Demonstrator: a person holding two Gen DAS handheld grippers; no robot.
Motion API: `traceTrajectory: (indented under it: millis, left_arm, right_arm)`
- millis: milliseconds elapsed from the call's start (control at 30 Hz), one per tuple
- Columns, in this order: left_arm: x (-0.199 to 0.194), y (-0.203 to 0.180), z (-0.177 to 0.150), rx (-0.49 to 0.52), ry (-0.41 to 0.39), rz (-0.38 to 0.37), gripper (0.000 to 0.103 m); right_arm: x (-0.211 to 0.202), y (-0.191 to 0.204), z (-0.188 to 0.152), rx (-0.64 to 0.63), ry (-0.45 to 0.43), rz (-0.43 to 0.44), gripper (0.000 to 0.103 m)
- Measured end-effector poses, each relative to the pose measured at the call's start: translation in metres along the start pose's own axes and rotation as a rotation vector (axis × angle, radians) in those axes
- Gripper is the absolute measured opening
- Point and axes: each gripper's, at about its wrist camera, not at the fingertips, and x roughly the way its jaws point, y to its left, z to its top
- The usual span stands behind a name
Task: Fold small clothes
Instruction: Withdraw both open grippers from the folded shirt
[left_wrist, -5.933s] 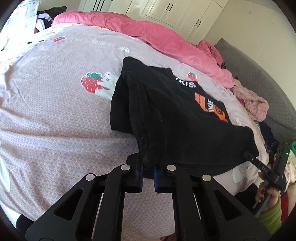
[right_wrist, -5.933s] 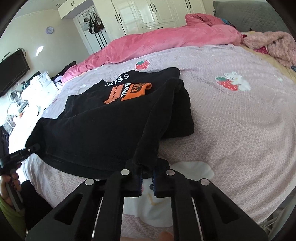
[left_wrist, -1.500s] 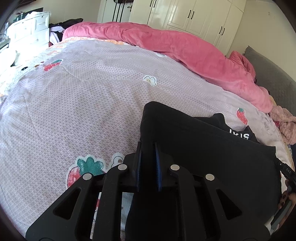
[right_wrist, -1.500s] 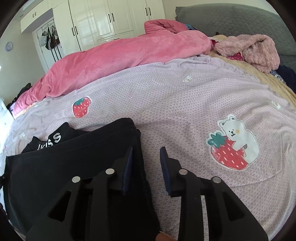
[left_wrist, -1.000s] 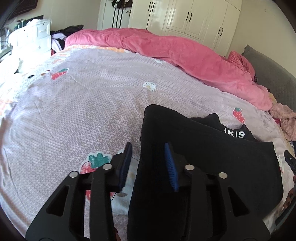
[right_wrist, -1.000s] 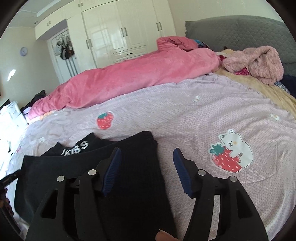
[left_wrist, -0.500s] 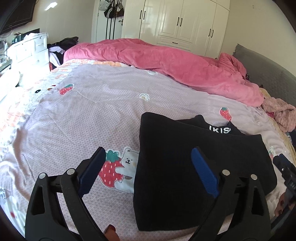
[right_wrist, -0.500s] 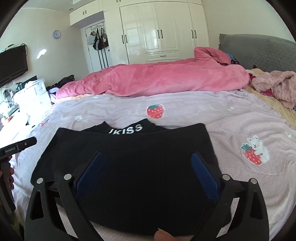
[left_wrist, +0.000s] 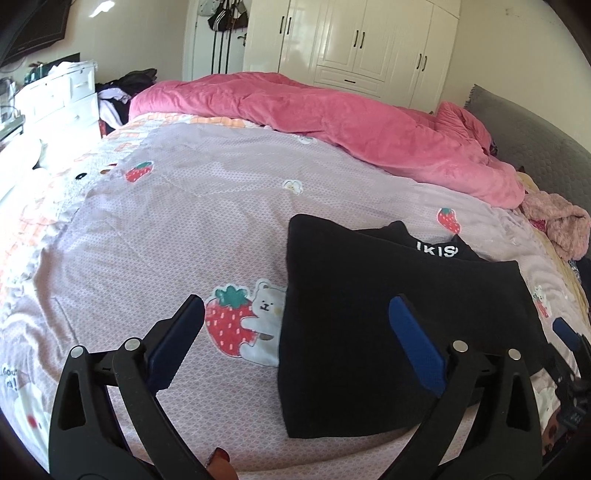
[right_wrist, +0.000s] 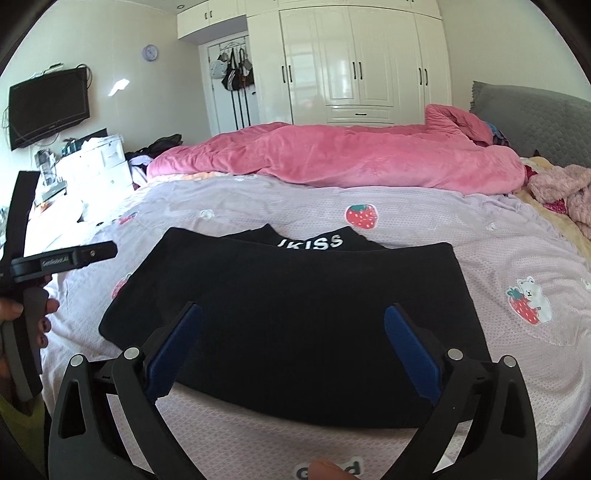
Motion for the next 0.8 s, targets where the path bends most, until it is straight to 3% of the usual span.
traceTrajectory:
  millis: [433,800]
  left_arm:
    - [-0.003,0.030,0.001,-0.027,0.023,0.020,0.094]
    - [-0.001,0.047,0.002,-0.055,0.021,0.050,0.094]
  right_arm:
    - [0.011,0.079,-0.005,-0.149,0.034,0.103,0.098]
    - [0.026,0.116,-0.009,-0.214,0.072,0.117,0.098]
